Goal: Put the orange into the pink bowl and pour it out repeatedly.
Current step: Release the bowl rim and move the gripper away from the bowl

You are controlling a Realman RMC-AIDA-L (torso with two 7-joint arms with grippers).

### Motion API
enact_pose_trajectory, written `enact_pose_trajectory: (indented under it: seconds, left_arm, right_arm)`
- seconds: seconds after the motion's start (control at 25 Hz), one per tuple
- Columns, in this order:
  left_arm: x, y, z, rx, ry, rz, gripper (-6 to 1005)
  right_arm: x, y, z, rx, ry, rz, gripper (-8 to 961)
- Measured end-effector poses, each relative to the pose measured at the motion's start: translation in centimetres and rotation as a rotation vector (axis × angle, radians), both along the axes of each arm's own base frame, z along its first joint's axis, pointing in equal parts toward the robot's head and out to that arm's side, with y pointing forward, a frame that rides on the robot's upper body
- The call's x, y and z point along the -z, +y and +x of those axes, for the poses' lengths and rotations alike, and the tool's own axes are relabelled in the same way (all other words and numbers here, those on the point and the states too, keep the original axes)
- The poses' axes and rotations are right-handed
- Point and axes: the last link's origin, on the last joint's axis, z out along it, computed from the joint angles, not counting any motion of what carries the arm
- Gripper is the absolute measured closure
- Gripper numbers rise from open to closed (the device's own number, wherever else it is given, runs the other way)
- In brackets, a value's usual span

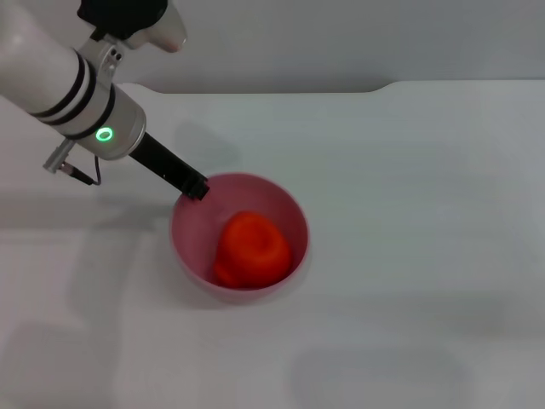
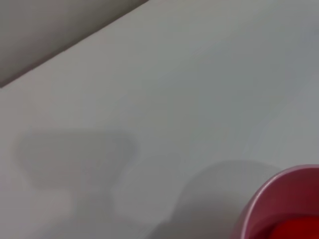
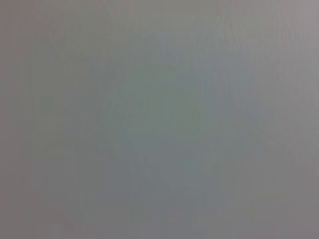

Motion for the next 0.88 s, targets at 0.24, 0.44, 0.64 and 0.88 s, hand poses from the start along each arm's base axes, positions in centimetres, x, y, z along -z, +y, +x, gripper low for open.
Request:
enact_pose_trajectory:
  seconds: [0.24,0.44,0.64,0.88]
  left_arm:
    - [0.4,-0.4,-0.8,-0.017,-0.001,-0.007,930]
    - [0.5,-0.5,-1.2,-0.025,-0.003,-0.003,930]
    - [0.6,-0.6,-1.5,-0.032,-0.002,-0.001,930]
    - [0.7,-0.7,-1.8,-0.043,-0.006,0.009,929]
  right_arm:
    - [0.2,0.3,-0.4,-0.015,-0.004,-0.010,499]
    - [0.2,0.3,-0.5,-0.021,-0.004,-0.015,499]
    - [0.3,0.3,-0.6,-0.022,-0.003,-0.017,499]
    - [0.3,0.3,-0.6,-0.024,-0.001,-0.019,498]
